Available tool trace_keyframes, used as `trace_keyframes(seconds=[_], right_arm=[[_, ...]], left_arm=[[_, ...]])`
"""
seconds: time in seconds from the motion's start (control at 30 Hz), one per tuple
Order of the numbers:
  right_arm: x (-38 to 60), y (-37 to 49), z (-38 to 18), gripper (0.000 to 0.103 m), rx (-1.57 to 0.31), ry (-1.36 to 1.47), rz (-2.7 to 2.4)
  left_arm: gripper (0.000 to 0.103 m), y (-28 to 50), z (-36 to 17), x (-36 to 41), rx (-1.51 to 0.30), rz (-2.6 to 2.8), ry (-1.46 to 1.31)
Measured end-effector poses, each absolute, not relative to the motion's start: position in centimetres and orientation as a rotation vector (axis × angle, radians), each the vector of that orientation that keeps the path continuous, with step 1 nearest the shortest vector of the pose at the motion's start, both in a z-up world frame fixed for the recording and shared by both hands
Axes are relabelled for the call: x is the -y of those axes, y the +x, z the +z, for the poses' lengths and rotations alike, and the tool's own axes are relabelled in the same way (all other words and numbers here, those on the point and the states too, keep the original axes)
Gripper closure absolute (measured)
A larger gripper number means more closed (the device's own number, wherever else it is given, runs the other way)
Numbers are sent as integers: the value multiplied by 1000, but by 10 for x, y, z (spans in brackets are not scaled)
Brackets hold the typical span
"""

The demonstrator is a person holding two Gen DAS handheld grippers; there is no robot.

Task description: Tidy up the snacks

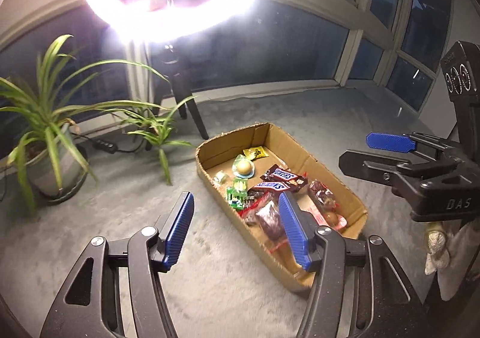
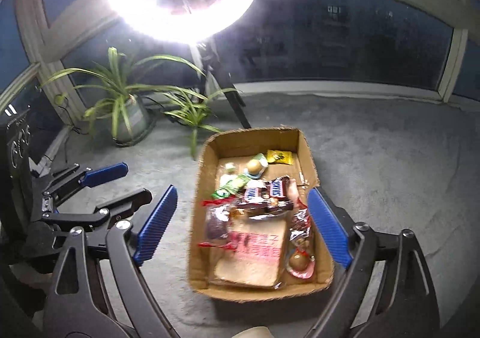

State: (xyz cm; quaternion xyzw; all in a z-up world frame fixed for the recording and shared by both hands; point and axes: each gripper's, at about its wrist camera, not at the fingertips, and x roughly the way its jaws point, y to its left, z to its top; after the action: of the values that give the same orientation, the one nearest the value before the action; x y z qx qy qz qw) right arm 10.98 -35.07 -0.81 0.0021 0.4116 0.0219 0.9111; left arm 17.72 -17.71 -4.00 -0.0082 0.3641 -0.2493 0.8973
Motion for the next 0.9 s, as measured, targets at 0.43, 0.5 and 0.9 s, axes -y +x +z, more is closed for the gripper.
trace_keyframes(seconds=[0.43, 0.5, 0.9], right_arm=[[307, 56, 28, 0, -774, -36, -12], [299, 48, 29, 0, -771, -57, -25], [264, 10, 23, 0, -758, -96, -54]], left_arm=[[32, 111, -9, 137, -677, -450, -38], [31, 100, -7, 132, -673, -445, -37], [23, 45, -1, 110, -650, -345, -83]])
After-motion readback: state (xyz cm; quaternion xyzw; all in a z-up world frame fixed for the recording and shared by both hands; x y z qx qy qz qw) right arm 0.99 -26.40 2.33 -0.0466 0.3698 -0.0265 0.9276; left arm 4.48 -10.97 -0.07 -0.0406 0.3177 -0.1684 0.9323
